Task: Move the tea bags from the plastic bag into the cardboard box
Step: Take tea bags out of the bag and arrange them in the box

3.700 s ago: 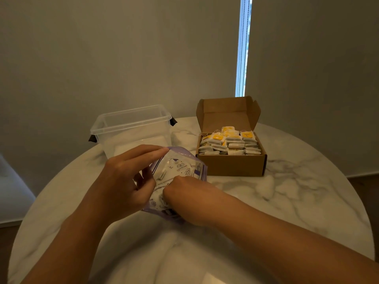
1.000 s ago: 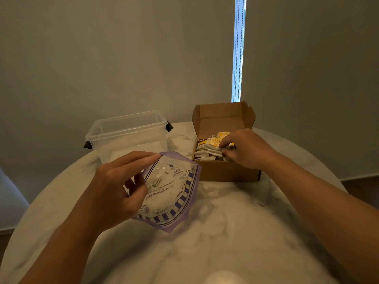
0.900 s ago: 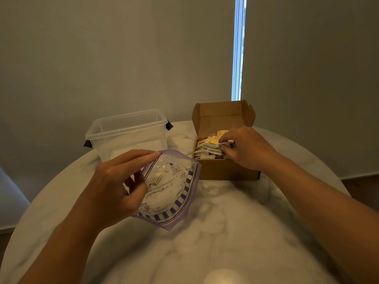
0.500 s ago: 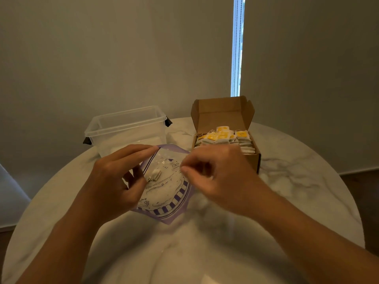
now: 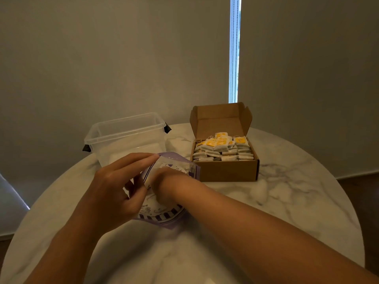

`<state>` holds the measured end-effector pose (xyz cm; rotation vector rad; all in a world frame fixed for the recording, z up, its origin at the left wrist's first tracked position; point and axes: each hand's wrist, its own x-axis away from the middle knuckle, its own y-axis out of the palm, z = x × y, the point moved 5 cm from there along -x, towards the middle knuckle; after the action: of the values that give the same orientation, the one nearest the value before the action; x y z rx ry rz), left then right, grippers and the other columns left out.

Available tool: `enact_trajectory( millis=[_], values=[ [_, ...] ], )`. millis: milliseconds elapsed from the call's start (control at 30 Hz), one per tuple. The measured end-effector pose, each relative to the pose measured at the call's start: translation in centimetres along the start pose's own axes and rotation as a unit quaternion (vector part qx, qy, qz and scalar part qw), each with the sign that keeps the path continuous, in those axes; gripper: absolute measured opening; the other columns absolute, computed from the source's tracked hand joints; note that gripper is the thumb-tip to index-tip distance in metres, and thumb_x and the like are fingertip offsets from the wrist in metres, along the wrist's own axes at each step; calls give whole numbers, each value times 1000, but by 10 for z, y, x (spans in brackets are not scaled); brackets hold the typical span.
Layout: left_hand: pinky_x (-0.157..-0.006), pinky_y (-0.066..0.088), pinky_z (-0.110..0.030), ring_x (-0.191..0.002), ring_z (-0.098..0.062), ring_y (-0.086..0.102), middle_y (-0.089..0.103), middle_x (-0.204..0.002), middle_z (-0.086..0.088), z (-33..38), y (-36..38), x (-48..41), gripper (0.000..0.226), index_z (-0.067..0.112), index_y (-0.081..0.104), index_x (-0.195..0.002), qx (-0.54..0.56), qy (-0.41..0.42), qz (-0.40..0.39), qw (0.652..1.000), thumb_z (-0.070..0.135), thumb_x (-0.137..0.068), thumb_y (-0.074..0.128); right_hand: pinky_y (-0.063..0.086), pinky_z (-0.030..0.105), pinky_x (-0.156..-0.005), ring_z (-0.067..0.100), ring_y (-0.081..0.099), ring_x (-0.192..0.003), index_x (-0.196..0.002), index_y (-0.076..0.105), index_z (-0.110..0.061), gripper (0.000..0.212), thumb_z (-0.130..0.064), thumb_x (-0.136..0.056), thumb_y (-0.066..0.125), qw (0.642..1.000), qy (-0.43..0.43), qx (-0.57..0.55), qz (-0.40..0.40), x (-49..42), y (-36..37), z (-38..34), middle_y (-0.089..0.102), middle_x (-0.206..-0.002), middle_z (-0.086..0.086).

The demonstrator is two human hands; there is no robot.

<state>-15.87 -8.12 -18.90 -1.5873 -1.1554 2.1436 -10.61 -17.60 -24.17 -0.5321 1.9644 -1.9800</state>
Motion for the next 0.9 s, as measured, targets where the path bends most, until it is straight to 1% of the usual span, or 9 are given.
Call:
enact_trajectory(
  millis=[33, 133, 267, 367, 433, 533, 667, 800, 900],
  values=[
    [-63, 47, -5, -97, 5, 56, 62, -123, 4, 0, 0, 0, 47, 11, 60, -127, 2, -1, -1, 1000, 15, -81, 54, 48, 39, -89, 29, 55, -101, -124, 54, -3, 30, -11, -96, 51, 1000, 4, -8, 5, -5, 3, 2, 57, -119, 16],
    [-62, 47, -5, -98, 11, 55, 61, -122, 6, -1, 0, 0, 47, 12, 60, -126, 7, -2, 0, 1000, 12, -80, 56, 51, 39, -84, 25, 49, -86, -114, 57, -6, 23, -19, -98, 51, 998, 19, -22, 54, -16, 11, 6, 60, -112, 15],
    [-62, 47, -5, -94, 9, 56, 61, -123, 6, -1, 0, 0, 47, 13, 60, -126, 10, -1, -3, 1000, 17, -80, 53, 40, 34, -77, 27, 56, -93, -109, 60, -6, 32, -32, -100, 44, 986, 37, -63, 147, -13, 10, 7, 61, -108, 16],
    [-61, 47, -7, -92, 7, 57, 62, -122, 5, 0, 0, 1, 47, 11, 63, -125, 9, -6, 2, 1000, 17, -80, 50, 38, 31, -73, 23, 52, -87, -107, 58, -5, 30, -30, -98, 45, 970, 49, -129, 200, -11, 8, 7, 62, -104, 16],
    [-61, 47, -7, -94, 7, 57, 63, -122, 4, -1, 0, 1, 46, 10, 64, -124, 9, -7, 2, 1000, 18, -81, 50, 38, 31, -70, 20, 50, -81, -107, 57, -6, 27, -28, -97, 48, 958, 62, -183, 211, -14, 9, 7, 62, -101, 15],
    [-61, 47, -7, -94, 6, 57, 64, -122, 3, -1, 1, 1, 46, 11, 64, -125, 8, -8, -2, 1000, 19, -82, 50, 34, 29, -69, 18, 47, -80, -115, 55, -6, 28, -26, -96, 50, 947, 87, -214, 223, -15, 10, 9, 59, -104, 13],
    [-61, 47, -8, -93, 5, 57, 63, -122, 4, -2, 1, 2, 46, 11, 64, -125, 9, -10, -2, 1000, 19, -82, 49, 38, 29, -77, 31, 58, -103, -113, 63, 1, 27, -12, -91, 57, 933, 106, -266, 220, -16, 14, 13, 63, -111, 18],
    [-62, 47, -6, -95, 6, 57, 62, -122, 6, -1, 1, 1, 45, 16, 61, -126, 12, -8, -4, 1000, 18, -82, 50, 40, 27, -76, 31, 61, -101, -108, 66, -1, 23, -10, -88, 60, 917, 133, -293, 234, -24, 22, 13, 66, -107, 17],
    [-62, 46, -4, -95, 10, 55, 62, -121, 6, 0, 1, 1, 45, 16, 60, -126, 11, -8, -4, 1000, 18, -82, 50, 38, 25, -74, 30, 61, -102, -108, 65, -6, 22, -14, -88, 62, 910, 160, -308, 228, -27, 27, 13, 65, -108, 14]
  ],
)
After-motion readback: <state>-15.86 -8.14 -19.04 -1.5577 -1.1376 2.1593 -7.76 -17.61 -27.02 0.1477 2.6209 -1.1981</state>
